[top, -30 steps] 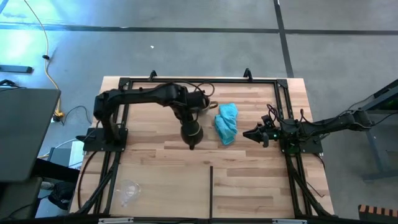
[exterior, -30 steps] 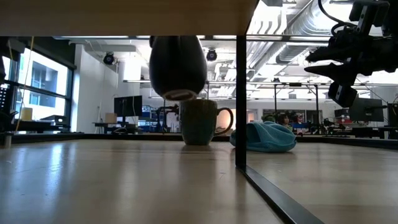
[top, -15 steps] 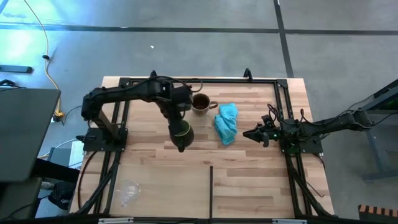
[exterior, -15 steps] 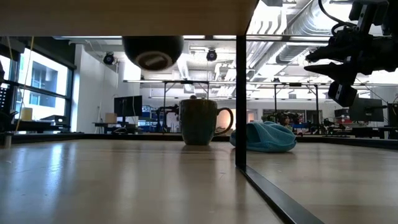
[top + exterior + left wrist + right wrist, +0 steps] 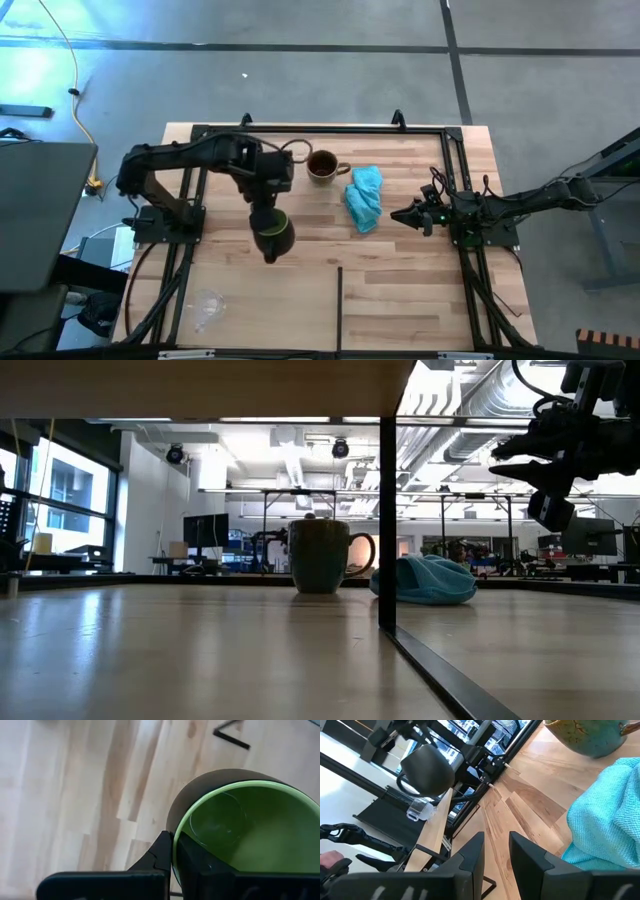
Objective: Stack small to large cups/mugs on shelf
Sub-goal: Put the black mug on the shelf
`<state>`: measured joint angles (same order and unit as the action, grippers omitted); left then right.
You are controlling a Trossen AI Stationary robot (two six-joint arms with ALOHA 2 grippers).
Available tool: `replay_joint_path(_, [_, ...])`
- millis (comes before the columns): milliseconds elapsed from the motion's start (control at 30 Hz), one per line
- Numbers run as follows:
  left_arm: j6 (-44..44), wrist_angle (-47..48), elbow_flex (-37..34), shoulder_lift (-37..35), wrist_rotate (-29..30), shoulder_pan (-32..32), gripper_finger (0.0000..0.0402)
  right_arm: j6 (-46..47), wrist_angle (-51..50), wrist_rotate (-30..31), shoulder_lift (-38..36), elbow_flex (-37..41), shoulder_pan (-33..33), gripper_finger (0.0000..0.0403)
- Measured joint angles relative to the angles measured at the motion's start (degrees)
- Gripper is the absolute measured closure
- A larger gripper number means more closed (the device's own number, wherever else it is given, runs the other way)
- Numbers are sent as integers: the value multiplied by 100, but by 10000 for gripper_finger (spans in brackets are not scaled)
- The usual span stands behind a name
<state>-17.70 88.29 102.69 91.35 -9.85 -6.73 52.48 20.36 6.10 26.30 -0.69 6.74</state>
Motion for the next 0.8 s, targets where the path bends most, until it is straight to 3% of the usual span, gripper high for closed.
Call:
replay_joint_path(300, [-559,-19,0,-31,377,591,401,-45,-9,114,0,0,0,322])
replay_joint_path(800, [-1566,-25,0,-31,328,1507,401,-47,-62,112,0,0,0,322])
